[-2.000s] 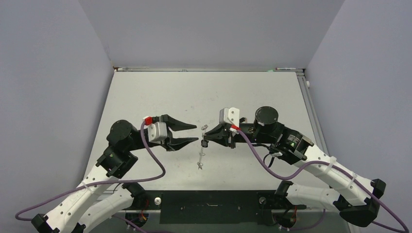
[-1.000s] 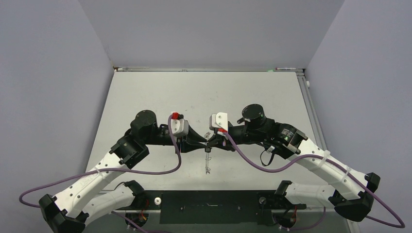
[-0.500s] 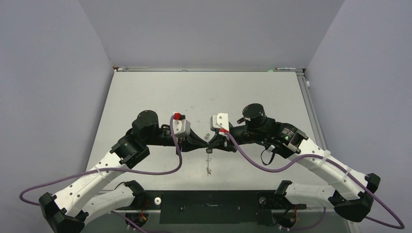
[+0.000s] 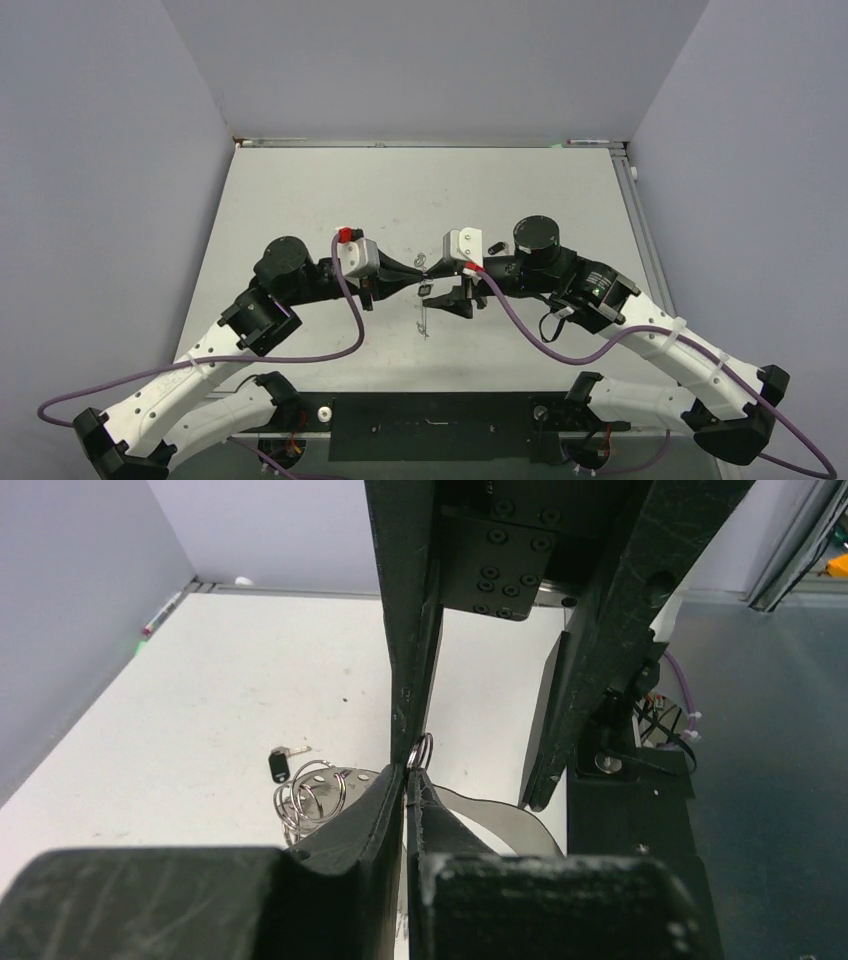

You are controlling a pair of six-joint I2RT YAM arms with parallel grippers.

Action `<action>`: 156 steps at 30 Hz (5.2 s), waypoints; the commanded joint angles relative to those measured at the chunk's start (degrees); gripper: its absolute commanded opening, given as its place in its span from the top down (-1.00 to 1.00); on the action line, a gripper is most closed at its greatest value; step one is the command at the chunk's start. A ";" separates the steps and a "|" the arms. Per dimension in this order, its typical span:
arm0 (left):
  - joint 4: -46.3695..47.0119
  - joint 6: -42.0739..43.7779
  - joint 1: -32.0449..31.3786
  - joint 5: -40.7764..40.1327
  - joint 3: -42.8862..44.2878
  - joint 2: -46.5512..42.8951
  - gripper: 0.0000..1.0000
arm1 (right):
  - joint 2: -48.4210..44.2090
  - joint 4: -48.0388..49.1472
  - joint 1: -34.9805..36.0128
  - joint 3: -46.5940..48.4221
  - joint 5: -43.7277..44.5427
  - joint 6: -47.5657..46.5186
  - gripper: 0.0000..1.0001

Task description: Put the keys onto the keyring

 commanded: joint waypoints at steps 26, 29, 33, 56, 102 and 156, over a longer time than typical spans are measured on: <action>17.89 -7.45 2.27 1.83 -3.70 -3.28 1.00 | -6.00 19.06 -10.78 -7.81 -13.24 8.88 0.31; 18.51 -7.98 2.39 1.92 -3.88 -3.31 1.00 | -5.41 21.35 -10.83 -8.93 -14.43 10.37 0.35; 18.79 -8.28 2.48 1.87 -3.92 -3.01 1.00 | -5.17 24.74 -10.71 -10.29 -15.48 12.62 0.38; 19.60 -9.28 2.88 2.46 -3.97 -2.26 1.00 | -2.06 35.39 -9.60 -11.97 -13.75 16.64 0.63; -7.93 7.85 3.88 6.01 4.00 -0.33 0.12 | -1.14 -1.46 -0.18 1.37 4.55 1.30 0.90; -7.41 5.70 0.39 6.87 4.03 4.56 0.26 | 0.69 -2.38 3.30 2.92 9.95 0.91 0.90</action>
